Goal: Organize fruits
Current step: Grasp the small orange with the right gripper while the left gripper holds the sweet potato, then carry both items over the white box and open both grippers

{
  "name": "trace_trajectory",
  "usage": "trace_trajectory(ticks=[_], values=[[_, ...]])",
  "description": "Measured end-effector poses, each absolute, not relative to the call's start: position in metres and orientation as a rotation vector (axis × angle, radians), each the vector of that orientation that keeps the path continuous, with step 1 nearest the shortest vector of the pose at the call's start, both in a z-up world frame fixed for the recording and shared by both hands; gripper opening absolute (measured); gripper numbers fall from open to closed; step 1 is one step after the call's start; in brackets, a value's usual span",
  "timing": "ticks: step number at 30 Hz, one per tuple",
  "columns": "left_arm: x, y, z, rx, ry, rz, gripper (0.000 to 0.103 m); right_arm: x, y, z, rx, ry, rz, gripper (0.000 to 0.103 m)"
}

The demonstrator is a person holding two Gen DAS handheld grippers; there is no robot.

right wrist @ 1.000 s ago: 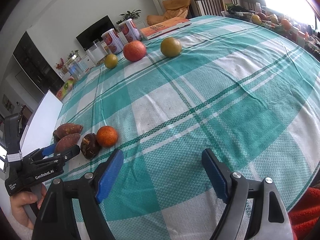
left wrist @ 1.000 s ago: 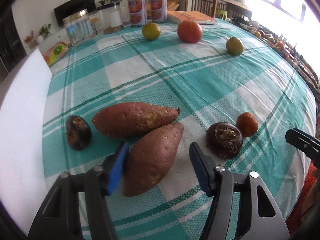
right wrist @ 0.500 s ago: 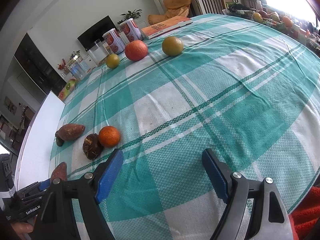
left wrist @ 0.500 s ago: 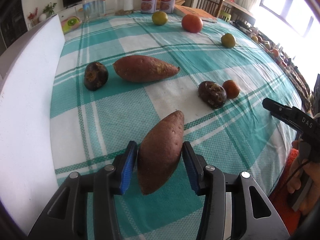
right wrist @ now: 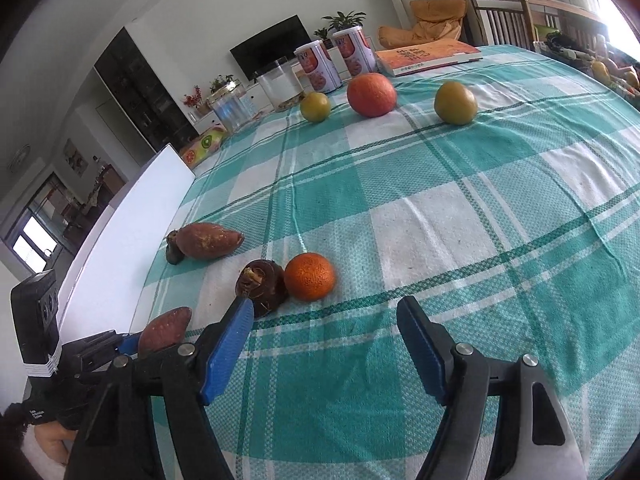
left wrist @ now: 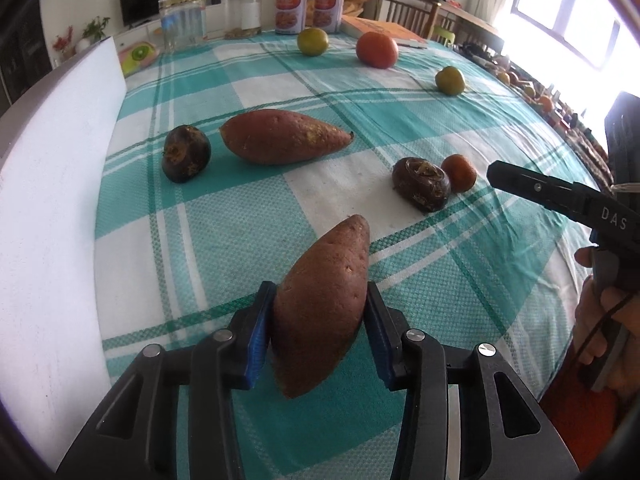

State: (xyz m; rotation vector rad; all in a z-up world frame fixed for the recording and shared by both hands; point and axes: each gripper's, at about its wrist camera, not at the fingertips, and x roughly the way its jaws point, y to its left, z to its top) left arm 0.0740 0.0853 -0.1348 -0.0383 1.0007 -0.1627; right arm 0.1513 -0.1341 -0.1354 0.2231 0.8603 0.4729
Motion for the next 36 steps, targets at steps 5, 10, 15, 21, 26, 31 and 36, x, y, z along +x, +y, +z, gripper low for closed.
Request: trace_trajectory(ticks=[5,10,15,21,26,31,36], values=[[0.069,0.088,-0.135,-0.067,0.998,-0.167,0.044,0.172,-0.11,-0.147,0.141,0.908,0.528,0.054],[0.067,0.097,-0.135,-0.158,1.001,-0.173,0.044,0.17,-0.124,-0.15,0.238,0.905,0.53,0.03],[0.053,0.104,-0.118,-0.309,0.979,-0.239,0.044,0.153,-0.156,-0.146,0.406,0.869,0.519,0.03],[0.022,0.131,-0.061,-0.468,0.863,-0.315,0.044,0.136,-0.144,-0.134,0.441,0.891,0.569,0.03],[-0.004,0.192,-0.015,-0.545,0.718,-0.209,0.044,0.107,-0.065,-0.082,0.401,0.872,0.796,0.03],[-0.023,0.265,-0.012,-0.548,0.669,0.055,0.044,0.066,0.047,-0.034,0.239,0.85,1.053,0.03],[-0.042,0.318,-0.041,-0.549,0.7,0.314,0.044,0.031,0.138,-0.037,0.07,0.882,1.173,0.03]])
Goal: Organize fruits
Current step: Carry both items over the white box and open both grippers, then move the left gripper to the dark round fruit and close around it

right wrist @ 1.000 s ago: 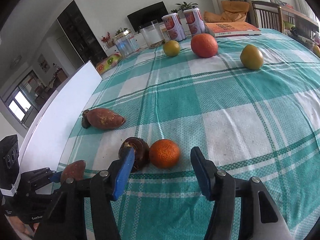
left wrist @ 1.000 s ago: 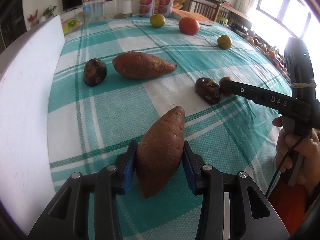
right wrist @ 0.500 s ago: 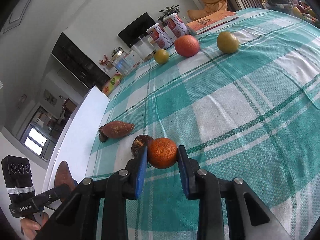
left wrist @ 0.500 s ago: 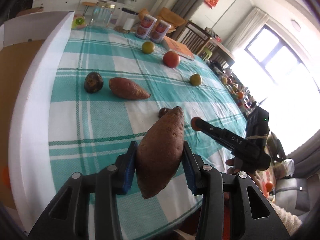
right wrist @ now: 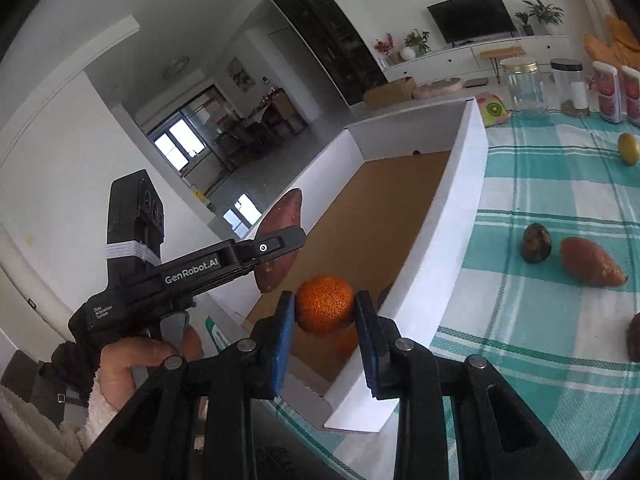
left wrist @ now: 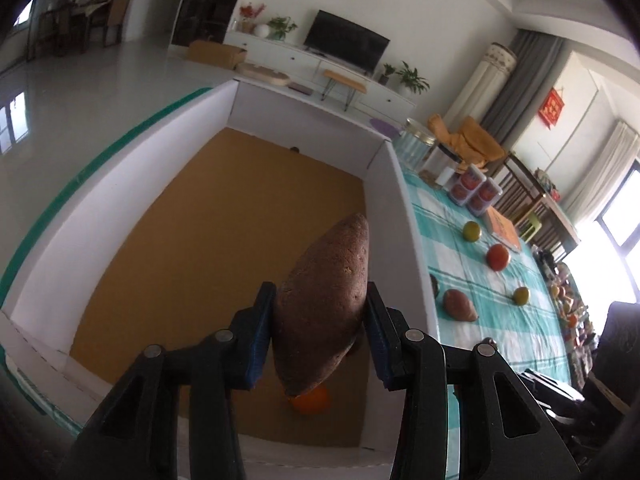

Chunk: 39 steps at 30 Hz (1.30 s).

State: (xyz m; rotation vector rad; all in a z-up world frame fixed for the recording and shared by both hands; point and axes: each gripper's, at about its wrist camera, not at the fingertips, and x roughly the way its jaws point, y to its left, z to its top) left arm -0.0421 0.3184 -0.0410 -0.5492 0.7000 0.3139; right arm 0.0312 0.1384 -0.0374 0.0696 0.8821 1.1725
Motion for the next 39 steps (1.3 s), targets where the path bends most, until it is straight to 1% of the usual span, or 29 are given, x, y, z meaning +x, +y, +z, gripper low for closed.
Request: trace_trajectory(ticks=[5,6,7,8,9,10,14,15,16,18,20,22,24,26,29,31,33,39], values=[[-0.049,0.336,-0.06,-0.542,0.737,0.434,0.045,0.033,0.183,-0.052,0.007,0.918,1.158,0.033],[-0.047,0.338,-0.062,-0.538,0.738,0.456,0.047,0.034,0.185,-0.052,0.003,0.92,1.155,0.041],[-0.047,0.338,-0.061,-0.535,0.73,0.471,0.056,0.036,0.186,-0.05,0.007,0.915,1.153,0.048],[-0.046,0.338,-0.06,-0.534,0.716,0.478,0.062,0.041,0.181,-0.046,0.018,0.901,1.147,0.051],[-0.047,0.337,-0.057,-0.532,0.697,0.485,0.074,0.044,0.174,-0.042,0.033,0.881,1.142,0.055],[-0.048,0.334,-0.052,-0.528,0.673,0.49,0.081,0.047,0.164,-0.038,0.048,0.857,1.132,0.057],[-0.036,0.31,-0.035,-0.501,0.612,0.414,0.081,0.062,0.109,-0.031,0.067,0.758,1.008,0.062],[-0.032,0.3,-0.031,-0.493,0.604,0.378,0.081,0.067,0.092,-0.032,0.061,0.729,0.954,0.066],[-0.029,0.289,-0.027,-0.483,0.598,0.335,0.081,0.071,0.072,-0.034,0.05,0.696,0.889,0.072],[-0.023,0.261,-0.019,-0.455,0.592,0.239,0.081,0.081,0.032,-0.045,0.016,0.656,0.738,0.08],[-0.015,0.228,-0.013,-0.412,0.59,0.137,0.082,0.095,-0.011,-0.065,0.0,0.662,0.588,0.08],[-0.007,0.194,-0.011,-0.362,0.597,0.045,0.086,0.109,-0.054,-0.085,0.01,0.689,0.455,0.08],[0.005,0.162,-0.018,-0.326,0.633,-0.038,0.086,0.119,-0.097,-0.096,0.044,0.712,0.344,0.08],[0.022,0.136,-0.031,-0.318,0.693,-0.102,0.086,0.119,-0.131,-0.106,0.075,0.702,0.257,0.08],[0.045,0.103,-0.058,-0.286,0.762,-0.134,0.086,0.121,-0.174,-0.11,0.261,0.706,0.206,0.08],[0.06,0.088,-0.08,-0.236,0.805,-0.104,0.086,0.119,-0.182,-0.109,0.285,0.69,0.165,0.08],[0.069,0.077,-0.098,-0.184,0.834,-0.067,0.086,0.12,-0.183,-0.113,0.296,0.718,0.166,0.08],[0.086,0.069,-0.139,-0.031,0.9,0.011,0.086,0.118,-0.173,-0.118,0.257,0.733,0.154,0.08]])
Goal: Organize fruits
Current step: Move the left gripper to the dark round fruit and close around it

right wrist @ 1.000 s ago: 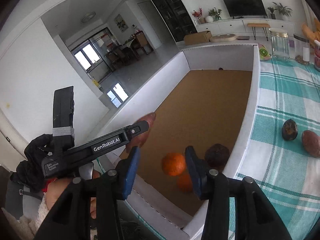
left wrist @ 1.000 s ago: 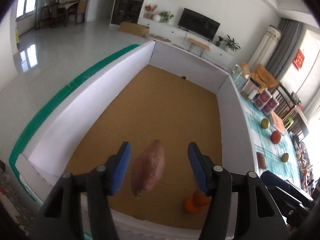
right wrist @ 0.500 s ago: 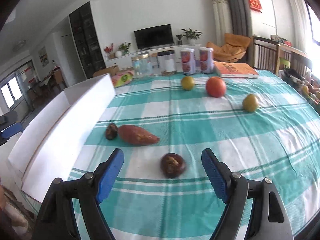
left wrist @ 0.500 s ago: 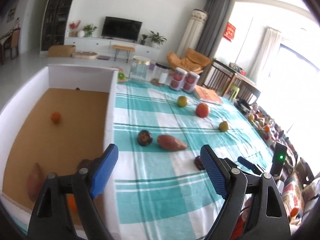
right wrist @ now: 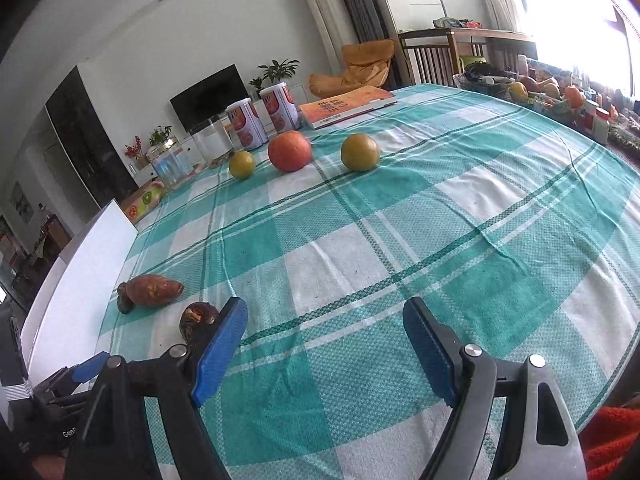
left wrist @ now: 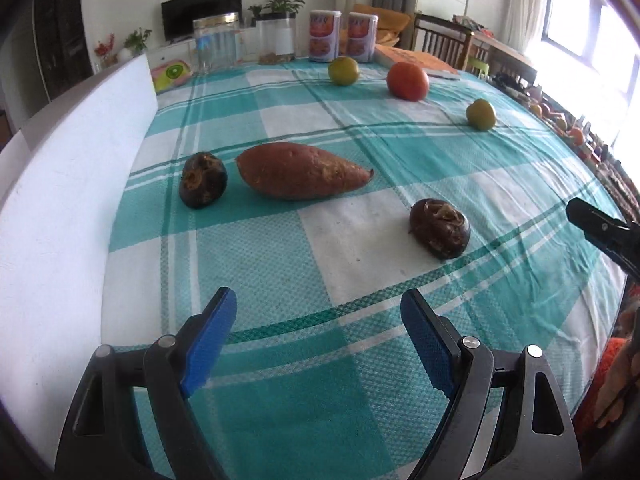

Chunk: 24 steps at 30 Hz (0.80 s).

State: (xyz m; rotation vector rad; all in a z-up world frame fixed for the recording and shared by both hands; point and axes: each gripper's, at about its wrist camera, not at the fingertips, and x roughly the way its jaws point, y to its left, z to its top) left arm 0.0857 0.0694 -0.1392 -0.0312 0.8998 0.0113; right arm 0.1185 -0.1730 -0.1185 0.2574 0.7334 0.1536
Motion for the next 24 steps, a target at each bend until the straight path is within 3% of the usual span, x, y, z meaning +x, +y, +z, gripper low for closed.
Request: trace_trajectory(ticks=[24], values=[[0.089,0.067,-0.148,-0.013,0.916,0.017,0.093,0.125,-0.185,-0.131,0.347,0.795,0.127,0.083]])
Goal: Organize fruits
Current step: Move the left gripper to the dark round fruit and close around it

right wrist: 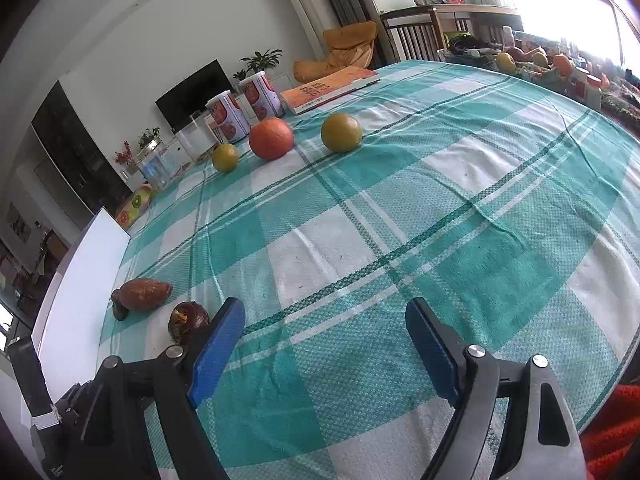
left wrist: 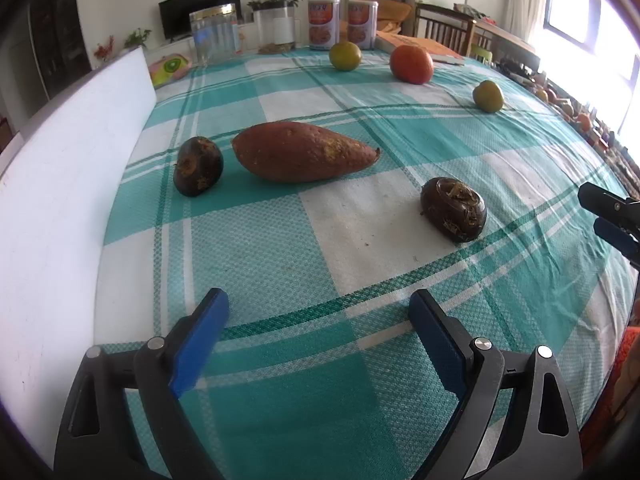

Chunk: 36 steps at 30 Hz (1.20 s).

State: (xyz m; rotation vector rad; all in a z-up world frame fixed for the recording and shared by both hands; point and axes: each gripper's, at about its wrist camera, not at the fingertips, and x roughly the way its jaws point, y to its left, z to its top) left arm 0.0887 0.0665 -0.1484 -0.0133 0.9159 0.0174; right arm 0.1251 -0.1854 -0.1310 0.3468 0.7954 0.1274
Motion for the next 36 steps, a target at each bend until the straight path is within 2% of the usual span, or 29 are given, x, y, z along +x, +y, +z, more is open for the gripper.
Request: trace_trajectory(ticks=[25,29,36], values=[[0.083,0.065,-0.145,-0.026,0.892,0.02,0.093,0.126,-0.192,-0.135,0.393,0.823,0.12,0.083],[0.076,0.051,-0.133,-0.029,0.829,-0.081,0.093,0.129,-0.197,-0.141,0.436,0.839,0.122,0.083],[0.116,0.009,-0.133,0.062,0.854,-0.141,0.093,0.131,-0.2,-0.144,0.464,0.85,0.118,0.084]])
